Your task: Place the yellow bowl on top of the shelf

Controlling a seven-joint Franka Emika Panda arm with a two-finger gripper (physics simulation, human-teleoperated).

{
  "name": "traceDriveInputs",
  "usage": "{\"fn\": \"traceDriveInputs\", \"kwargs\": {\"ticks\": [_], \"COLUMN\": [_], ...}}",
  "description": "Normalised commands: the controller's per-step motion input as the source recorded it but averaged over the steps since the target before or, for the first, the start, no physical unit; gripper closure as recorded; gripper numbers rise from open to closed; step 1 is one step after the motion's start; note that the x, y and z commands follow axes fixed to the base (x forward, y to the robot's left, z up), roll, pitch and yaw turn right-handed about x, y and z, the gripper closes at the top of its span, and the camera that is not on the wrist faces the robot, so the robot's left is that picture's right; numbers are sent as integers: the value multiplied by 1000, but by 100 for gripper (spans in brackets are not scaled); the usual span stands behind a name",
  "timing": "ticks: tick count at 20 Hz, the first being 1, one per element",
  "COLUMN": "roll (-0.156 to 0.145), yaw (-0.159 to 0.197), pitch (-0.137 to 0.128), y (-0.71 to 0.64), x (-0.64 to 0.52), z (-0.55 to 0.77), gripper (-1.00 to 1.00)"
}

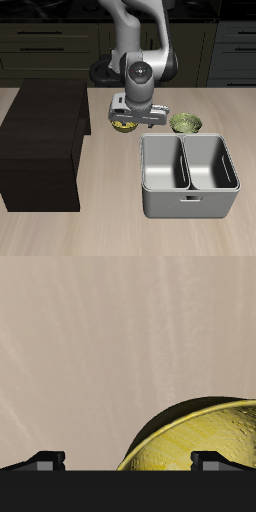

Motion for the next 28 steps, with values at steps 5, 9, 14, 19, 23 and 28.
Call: {"fn": "traceDriveInputs", "kwargs": {"ticks": [5,9,14,19,23,28], "roll": [46,10,13,10,13,-3], "yaw": [-46,2,3,18,49,49], "pitch": [22,-9,-45,-34,-83,-100], "y": [-36,-9,-43,-23,-85,-132], "x": [-18,7,-28,-26,-95,-71], "z": [-152,44,264,234,502,645], "gripper": [100,100,100,100,100,100]}}
